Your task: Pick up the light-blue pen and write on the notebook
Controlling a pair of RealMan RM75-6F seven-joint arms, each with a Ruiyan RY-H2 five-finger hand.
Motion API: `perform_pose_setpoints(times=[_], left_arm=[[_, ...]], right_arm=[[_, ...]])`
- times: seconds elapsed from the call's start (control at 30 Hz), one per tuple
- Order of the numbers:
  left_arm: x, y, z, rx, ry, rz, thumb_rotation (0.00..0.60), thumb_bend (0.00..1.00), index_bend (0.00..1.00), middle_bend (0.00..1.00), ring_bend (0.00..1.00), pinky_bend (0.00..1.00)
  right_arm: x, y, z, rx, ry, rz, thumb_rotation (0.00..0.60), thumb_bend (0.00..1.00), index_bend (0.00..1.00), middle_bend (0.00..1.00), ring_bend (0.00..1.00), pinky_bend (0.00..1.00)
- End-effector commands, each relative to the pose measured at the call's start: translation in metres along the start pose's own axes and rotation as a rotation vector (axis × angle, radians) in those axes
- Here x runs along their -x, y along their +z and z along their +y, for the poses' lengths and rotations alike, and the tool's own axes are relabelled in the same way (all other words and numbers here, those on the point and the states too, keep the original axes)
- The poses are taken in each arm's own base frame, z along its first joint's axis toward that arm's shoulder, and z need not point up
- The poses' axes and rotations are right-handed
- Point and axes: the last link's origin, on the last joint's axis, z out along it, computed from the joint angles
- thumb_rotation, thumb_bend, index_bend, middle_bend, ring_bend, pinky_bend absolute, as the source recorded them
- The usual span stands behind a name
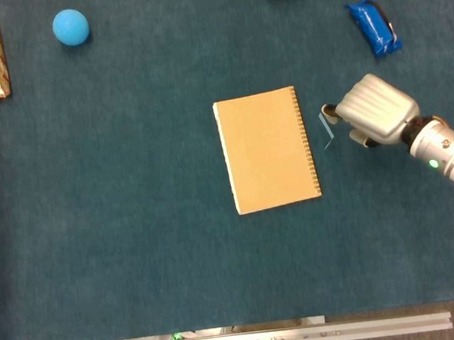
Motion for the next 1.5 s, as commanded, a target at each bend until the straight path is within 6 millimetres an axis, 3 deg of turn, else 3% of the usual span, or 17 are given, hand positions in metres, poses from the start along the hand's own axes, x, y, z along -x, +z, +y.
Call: perform_pose_setpoints(times=[0.03,0.93,1.5], left_arm=[[0.001,0.000,0.000,0.000,0.000,-0.004,0.600,0.34,0.20,0.27,0.23,0.12],[0.003,-0.003,-0.009,-0.036,-0.002,-0.012,0.600,0.34,0.20,0.27,0.23,0.12],[0.002,-0.002,-0.011,-0.038,-0.003,-0.010,0.600,0.34,0.20,0.27,0.23,0.12]], right_arm=[[0.005,0.005,-0.001,-0.001,-0.007,-0.001,0.600,0.27,0.44,1.00,1.00,1.00],[0.019,0.045,-0.017,-0.036,-0.095,-0.012,0.600,0.25,0.46,1.00,1.00,1.00],[0.021,0.044,-0.011,-0.009,-0.080,-0.024,0.600,0.30,0.53,1.00,1.00,1.00]])
